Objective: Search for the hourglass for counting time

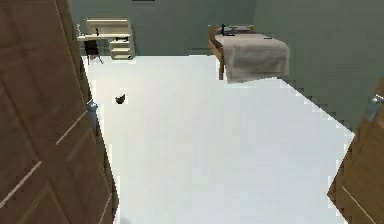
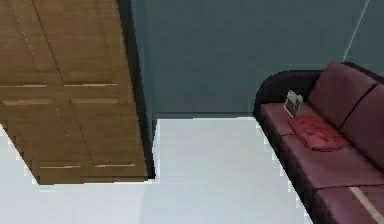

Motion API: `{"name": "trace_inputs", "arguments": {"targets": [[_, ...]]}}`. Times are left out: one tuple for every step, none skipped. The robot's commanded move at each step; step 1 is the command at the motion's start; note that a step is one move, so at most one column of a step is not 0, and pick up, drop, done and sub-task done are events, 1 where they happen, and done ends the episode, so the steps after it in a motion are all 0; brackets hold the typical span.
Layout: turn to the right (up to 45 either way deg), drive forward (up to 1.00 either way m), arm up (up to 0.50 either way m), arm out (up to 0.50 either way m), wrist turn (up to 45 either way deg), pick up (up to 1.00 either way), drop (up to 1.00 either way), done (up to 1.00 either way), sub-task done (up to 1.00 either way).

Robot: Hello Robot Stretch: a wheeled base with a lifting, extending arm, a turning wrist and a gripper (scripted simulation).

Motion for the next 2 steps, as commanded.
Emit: {"name": "trace_inputs", "arguments": {"targets": [[0.0,1.00,0.00,0.00,0.0,0.00,0.00,0.00,0.00],[-3.0,0.00,0.00,0.00,0.0,0.00,0.00,0.00,0.00]]}}
